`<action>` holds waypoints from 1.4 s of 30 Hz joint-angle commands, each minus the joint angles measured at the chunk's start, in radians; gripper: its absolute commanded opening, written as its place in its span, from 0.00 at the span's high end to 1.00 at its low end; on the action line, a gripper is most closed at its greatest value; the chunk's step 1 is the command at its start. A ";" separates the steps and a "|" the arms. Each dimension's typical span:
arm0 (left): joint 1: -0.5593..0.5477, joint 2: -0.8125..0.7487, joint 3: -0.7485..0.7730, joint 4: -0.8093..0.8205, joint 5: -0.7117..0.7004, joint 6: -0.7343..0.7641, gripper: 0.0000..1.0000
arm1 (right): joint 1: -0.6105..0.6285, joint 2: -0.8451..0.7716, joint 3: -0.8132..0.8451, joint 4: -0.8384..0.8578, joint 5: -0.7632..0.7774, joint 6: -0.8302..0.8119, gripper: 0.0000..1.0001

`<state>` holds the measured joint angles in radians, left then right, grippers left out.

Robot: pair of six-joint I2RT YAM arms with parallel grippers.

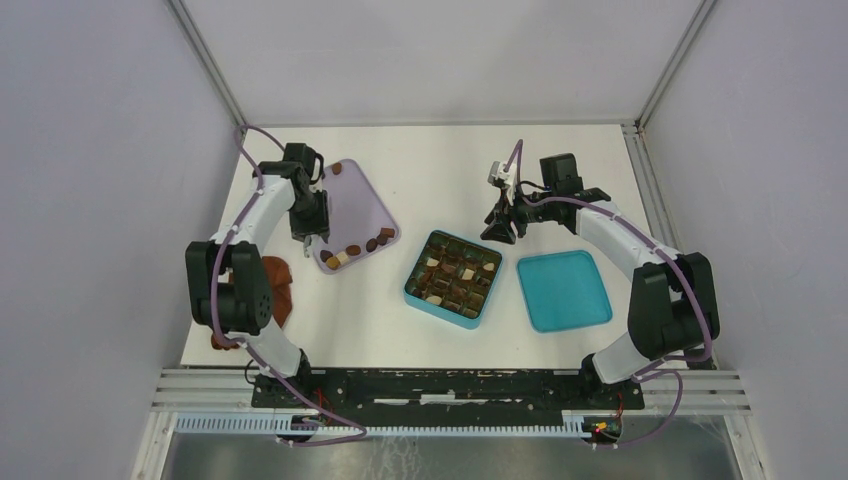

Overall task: Pack the chocolate
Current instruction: Pick up the fake chocolate from the plate.

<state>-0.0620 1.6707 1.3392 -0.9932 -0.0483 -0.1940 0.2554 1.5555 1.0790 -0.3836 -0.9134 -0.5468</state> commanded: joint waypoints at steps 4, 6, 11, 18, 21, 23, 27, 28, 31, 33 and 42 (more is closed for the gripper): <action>0.006 0.014 0.040 0.004 0.021 0.047 0.57 | 0.005 0.014 0.049 -0.001 -0.022 -0.013 0.48; 0.007 0.016 0.039 0.001 0.027 0.046 0.63 | 0.005 0.014 0.048 -0.002 -0.022 -0.014 0.48; 0.007 0.006 0.038 -0.007 0.027 0.038 0.94 | 0.008 0.013 0.048 -0.002 -0.024 -0.014 0.48; 0.008 -0.038 0.034 -0.009 0.034 0.019 0.98 | 0.008 0.015 0.049 -0.003 -0.022 -0.016 0.48; 0.007 -0.085 0.025 0.008 0.073 0.004 0.98 | 0.008 0.023 0.050 -0.006 -0.017 -0.020 0.48; 0.008 -0.125 0.005 0.025 0.114 -0.009 0.98 | 0.008 0.027 0.052 -0.011 -0.011 -0.029 0.48; 0.008 -0.223 -0.058 0.066 0.210 -0.030 0.98 | 0.016 0.037 0.054 -0.028 0.032 -0.063 0.43; 0.008 -0.251 -0.077 0.077 0.240 -0.035 0.98 | 0.021 0.048 0.061 -0.049 0.048 -0.086 0.40; 0.006 -0.327 -0.139 0.107 0.325 -0.049 0.98 | 0.050 0.083 0.079 -0.079 0.110 -0.124 0.32; 0.006 -0.383 -0.181 0.127 0.374 -0.059 0.98 | 0.079 0.097 0.077 -0.064 0.170 -0.127 0.30; 0.006 -0.601 -0.331 0.170 0.532 -0.097 0.98 | 0.141 0.157 0.083 -0.016 0.353 -0.095 0.33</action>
<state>-0.0601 1.1599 1.0416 -0.8948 0.3660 -0.2291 0.3927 1.6905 1.1198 -0.4282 -0.6701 -0.6415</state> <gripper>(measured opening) 0.299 0.678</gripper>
